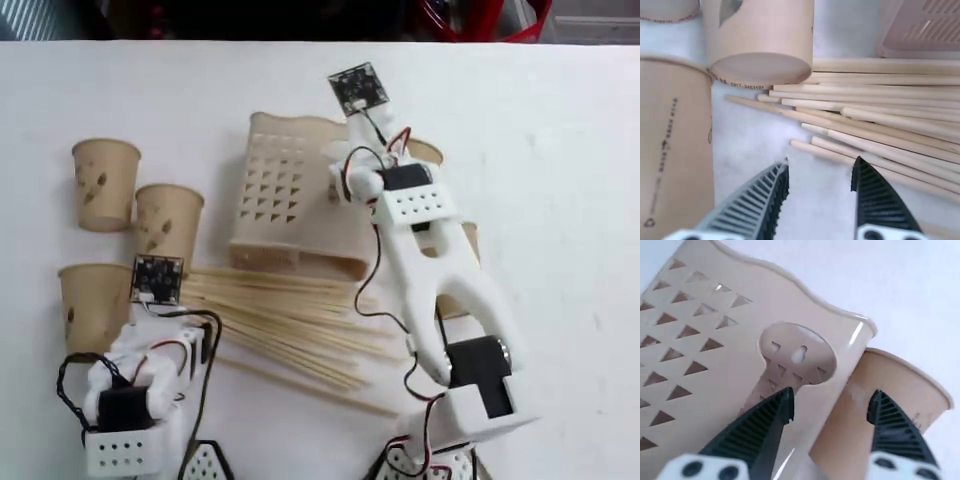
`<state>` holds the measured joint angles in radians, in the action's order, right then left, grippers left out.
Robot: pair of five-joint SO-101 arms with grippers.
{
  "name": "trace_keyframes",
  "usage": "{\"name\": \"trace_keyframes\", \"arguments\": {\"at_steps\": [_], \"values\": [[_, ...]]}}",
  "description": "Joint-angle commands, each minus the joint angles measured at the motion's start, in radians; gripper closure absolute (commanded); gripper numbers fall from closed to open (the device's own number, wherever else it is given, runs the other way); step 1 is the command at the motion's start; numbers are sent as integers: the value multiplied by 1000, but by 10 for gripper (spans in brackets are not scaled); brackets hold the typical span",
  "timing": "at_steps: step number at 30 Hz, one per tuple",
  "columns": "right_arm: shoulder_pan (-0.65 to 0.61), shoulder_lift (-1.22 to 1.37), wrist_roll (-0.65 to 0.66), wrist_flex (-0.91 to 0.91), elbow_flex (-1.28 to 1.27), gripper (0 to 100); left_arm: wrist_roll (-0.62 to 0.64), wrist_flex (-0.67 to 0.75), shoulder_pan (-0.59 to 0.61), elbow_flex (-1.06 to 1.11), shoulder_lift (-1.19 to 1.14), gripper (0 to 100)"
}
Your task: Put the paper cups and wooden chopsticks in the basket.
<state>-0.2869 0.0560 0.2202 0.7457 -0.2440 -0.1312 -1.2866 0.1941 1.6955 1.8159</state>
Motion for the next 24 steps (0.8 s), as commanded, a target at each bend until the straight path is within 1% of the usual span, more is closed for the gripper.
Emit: {"name": "trace_keyframes", "arguments": {"at_steps": [1, 10, 14, 20, 24], "values": [[53, -1, 5, 7, 51, 758, 0, -2, 5, -3, 12, 788], [41, 10, 5, -65, 51, 758, 0, -2, 5, -3, 12, 788], [53, 87, 5, -105, 71, 758, 0, -2, 5, -3, 12, 788], [53, 237, 3, -105, 149, 758, 0, -2, 5, -3, 12, 788], [53, 268, 3, -99, 169, 758, 0, -2, 5, -3, 12, 788]]}}
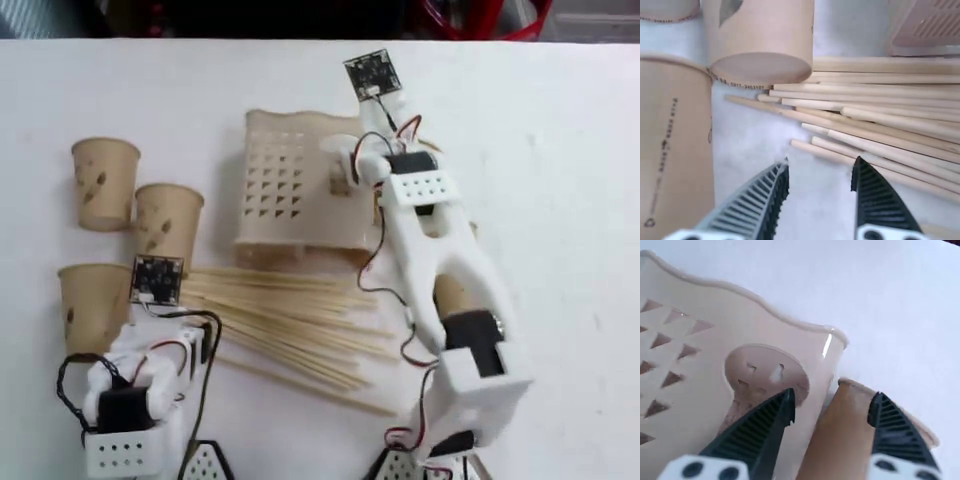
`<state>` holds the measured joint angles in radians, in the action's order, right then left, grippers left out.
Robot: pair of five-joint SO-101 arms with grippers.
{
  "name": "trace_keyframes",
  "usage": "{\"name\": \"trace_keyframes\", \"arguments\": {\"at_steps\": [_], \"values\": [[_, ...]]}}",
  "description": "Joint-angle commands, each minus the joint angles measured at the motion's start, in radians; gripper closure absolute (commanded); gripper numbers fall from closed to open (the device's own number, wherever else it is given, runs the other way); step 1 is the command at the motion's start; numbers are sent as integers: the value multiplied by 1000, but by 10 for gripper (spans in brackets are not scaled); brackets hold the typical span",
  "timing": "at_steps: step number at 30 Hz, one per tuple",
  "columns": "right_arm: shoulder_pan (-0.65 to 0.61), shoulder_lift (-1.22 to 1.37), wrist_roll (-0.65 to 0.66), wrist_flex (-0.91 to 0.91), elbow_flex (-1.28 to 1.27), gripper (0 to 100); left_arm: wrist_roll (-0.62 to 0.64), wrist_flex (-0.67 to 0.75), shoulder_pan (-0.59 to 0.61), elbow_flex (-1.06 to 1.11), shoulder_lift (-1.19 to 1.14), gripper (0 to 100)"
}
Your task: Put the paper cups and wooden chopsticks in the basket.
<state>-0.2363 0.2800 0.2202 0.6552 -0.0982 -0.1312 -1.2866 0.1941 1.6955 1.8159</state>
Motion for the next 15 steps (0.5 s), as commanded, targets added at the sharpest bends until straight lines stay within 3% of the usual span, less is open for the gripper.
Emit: {"name": "trace_keyframes", "arguments": {"at_steps": [1, 7, 13, 15], "values": [[2, 38, 3, -8, 20, 758, 0, -2, 5, -3, 12, 788], [-5, 38, 3, 48, 20, 762, 0, -2, 5, -3, 12, 788], [5, 28, 3, 56, 21, 982, 0, -2, 5, -3, 12, 788], [4, 25, 3, 54, 26, 971, 0, -2, 5, -3, 12, 788]]}}
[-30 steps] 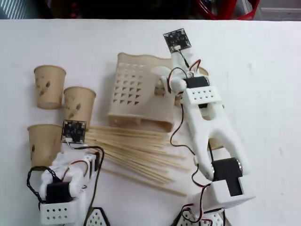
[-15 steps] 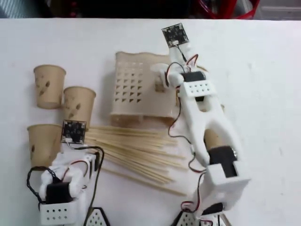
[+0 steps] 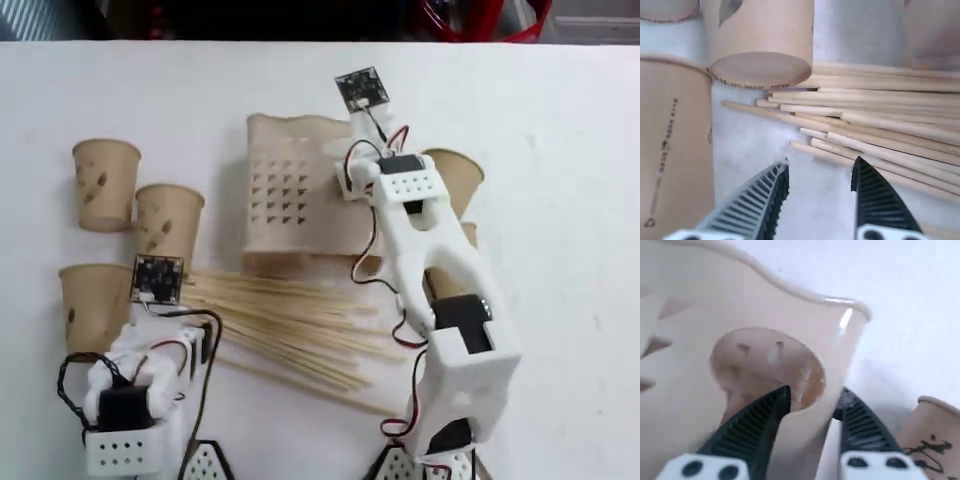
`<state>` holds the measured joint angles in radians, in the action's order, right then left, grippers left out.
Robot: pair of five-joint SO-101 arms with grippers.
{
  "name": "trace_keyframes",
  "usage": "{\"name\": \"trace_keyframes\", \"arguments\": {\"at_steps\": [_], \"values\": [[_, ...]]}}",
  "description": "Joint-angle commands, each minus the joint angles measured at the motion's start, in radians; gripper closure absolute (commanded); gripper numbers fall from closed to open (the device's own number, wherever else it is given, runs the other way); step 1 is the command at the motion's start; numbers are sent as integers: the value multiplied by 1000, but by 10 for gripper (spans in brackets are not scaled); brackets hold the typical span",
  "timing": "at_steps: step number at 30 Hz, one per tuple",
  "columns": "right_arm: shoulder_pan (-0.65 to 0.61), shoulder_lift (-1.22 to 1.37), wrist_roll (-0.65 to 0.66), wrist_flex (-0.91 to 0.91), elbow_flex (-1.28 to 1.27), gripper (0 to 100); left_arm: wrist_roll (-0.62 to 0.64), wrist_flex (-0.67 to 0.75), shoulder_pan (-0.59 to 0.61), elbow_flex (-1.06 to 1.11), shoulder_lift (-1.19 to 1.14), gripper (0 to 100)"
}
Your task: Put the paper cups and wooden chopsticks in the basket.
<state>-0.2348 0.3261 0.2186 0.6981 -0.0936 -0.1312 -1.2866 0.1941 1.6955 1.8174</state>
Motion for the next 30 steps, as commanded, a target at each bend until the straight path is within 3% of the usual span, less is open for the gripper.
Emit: {"name": "trace_keyframes", "arguments": {"at_steps": [1, 10, 25, 30], "values": [[1, -24, 5, 5, 23, 980, 0, -2, 5, -3, 10, 788], [27, -248, -150, -24, 21, 983, 0, -2, 5, -3, 10, 788], [28, -463, -272, 27, 28, 983, -2, -2, -1, -3, 10, 788], [28, -522, -279, 58, 28, 983, -12, 138, -2, -3, 10, 786]]}}
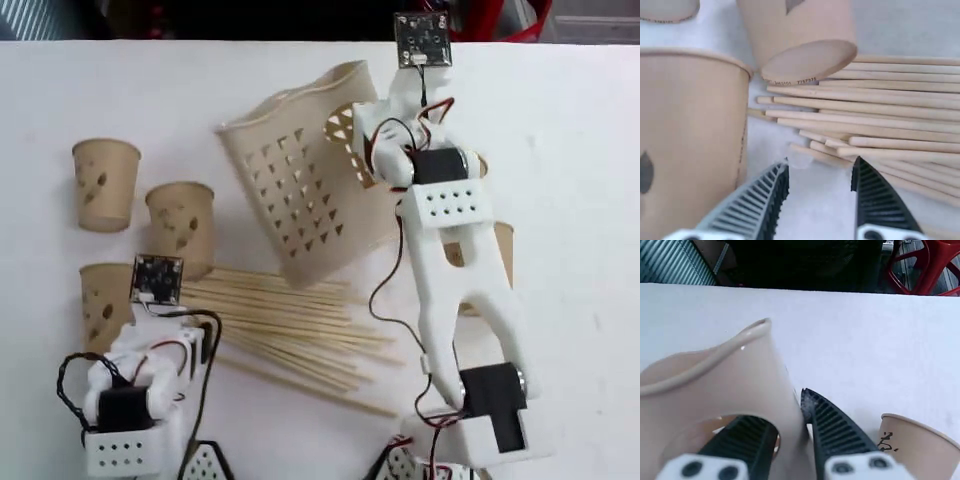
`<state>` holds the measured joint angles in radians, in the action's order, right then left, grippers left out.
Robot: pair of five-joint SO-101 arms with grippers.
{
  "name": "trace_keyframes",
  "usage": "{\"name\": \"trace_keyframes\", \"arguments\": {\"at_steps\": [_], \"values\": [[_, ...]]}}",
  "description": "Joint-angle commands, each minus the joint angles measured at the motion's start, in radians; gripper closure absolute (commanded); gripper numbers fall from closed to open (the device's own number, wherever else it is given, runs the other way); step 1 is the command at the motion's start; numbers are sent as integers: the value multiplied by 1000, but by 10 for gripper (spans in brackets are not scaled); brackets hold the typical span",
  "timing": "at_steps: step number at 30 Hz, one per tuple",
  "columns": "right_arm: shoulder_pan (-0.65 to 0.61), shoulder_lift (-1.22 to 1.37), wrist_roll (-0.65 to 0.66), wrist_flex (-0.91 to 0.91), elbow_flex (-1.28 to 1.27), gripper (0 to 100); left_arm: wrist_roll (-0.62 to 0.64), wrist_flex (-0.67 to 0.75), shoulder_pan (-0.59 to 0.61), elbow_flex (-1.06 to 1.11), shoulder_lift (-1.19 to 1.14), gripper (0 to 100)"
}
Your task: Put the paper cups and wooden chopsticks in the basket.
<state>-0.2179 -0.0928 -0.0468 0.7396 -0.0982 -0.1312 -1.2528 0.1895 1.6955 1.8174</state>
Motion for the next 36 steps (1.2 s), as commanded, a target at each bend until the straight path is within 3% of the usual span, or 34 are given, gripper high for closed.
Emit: {"name": "trace_keyframes", "arguments": {"at_steps": [1, 5, 10, 16, 21, 28, 32, 36], "values": [[12, -113, -14, 24, 32, 983, -32, 141, 19, -6, 10, 786], [13, -142, -14, 44, 31, 983, -210, 229, 65, -74, 10, 787], [10, -166, -14, 70, 31, 983, -374, 146, 61, -315, 10, 786], [5, -174, -14, 67, 32, 983, -279, 163, 30, -586, 5, 786], [4, -165, -14, 68, 31, 983, -218, 184, -203, -618, -73, 780], [10, -163, -12, 65, 31, 983, -54, 324, -486, -681, -407, 692], [12, -163, -12, 64, 31, 983, -38, 344, -509, -736, -541, 691], [-1, -163, -12, 64, 32, 983, -46, 514, -478, -692, -670, 694]]}}
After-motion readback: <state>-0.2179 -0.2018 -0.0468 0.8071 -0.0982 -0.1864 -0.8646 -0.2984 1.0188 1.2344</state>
